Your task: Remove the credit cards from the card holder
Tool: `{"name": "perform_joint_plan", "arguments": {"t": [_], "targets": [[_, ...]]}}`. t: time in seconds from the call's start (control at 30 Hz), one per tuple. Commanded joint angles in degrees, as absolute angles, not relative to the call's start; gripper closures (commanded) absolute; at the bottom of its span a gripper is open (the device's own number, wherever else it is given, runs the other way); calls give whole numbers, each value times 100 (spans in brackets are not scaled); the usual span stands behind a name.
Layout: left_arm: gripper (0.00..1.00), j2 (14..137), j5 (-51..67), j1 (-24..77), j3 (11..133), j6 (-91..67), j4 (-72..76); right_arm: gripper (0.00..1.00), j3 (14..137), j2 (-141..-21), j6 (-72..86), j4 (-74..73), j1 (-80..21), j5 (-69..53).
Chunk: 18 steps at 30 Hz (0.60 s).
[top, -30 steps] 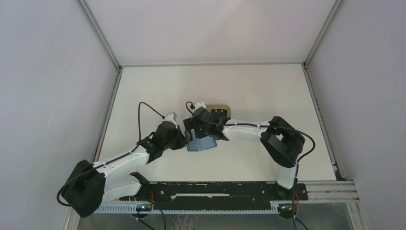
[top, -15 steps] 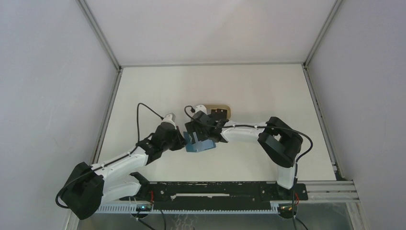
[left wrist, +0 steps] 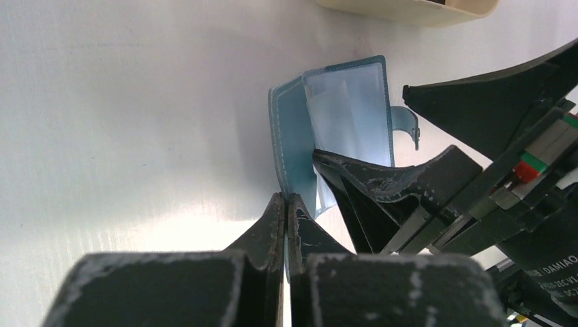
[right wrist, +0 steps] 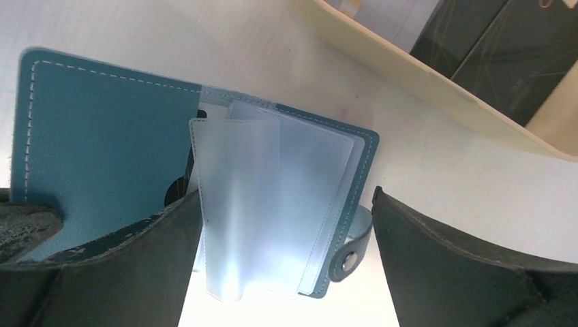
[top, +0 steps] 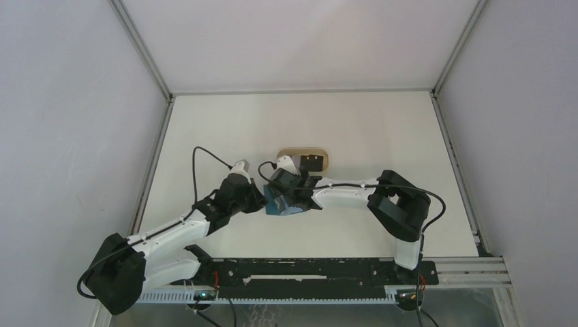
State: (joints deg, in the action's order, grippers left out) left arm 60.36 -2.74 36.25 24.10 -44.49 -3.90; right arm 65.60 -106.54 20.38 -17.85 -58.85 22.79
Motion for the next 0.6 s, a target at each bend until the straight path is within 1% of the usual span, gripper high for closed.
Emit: {"name": "perform_joint_plan", "arguments": {"t": [0.0,0.33,0.47,0.57], "targets": [[100,5912,-446,3598,2232,-4491,-28,0,6514,-10389,1686,-2538,-5876,3161],[100,5890,-564,3603,2089,-4515,-26,0,6321,-10154,1635,-2800,-5746,3622],[100,5859,-599,3595,2032,-4518,99,0,6027,-9834,1710,-2550,-5447,3290],[100,5832,-621,3603,1922,-4541,278,0,5701,-9303,1793,-2186,-5164,2712]]}}
